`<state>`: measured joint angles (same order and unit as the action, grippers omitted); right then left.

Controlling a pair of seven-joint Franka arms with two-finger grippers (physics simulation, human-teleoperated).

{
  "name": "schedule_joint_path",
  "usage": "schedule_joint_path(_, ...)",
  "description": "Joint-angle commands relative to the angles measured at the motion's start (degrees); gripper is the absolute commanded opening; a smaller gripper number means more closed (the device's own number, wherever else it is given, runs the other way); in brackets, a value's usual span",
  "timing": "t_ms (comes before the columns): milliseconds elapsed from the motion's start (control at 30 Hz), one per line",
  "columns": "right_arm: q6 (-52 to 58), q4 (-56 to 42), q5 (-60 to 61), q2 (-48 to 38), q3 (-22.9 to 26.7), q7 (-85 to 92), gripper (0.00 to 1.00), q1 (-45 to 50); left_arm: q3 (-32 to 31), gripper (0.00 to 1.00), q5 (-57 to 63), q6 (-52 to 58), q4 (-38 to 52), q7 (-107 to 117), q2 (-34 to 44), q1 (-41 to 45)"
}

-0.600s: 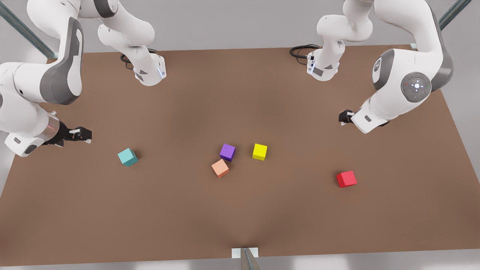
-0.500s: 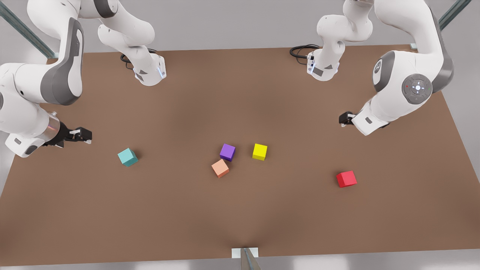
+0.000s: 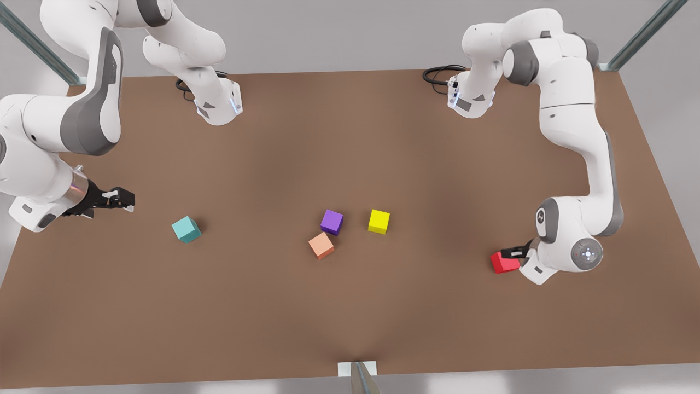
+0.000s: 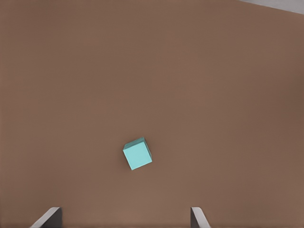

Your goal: Pick up red wooden cube and pass to hand red wooden cube and place in blue wooden cube

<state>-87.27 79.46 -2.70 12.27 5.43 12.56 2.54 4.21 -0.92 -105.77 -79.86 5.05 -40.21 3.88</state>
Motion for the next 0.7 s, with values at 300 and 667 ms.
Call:
schedule_joint_path(300, -0.1, 0.2, 0.1, 0.0, 0.0, 1.0, 1.0, 0.1, 0.0, 1.0, -0.3, -9.5, -0.4, 12.8, -5.8, -0.3)
schedule_joint_path(667, 0.0, 0.5, 0.1, 0.0, 0.0, 1.1, 1.0, 0.1, 0.0, 0.59, -0.2, -11.3, -0.3, 12.6, -10.6, -0.3)
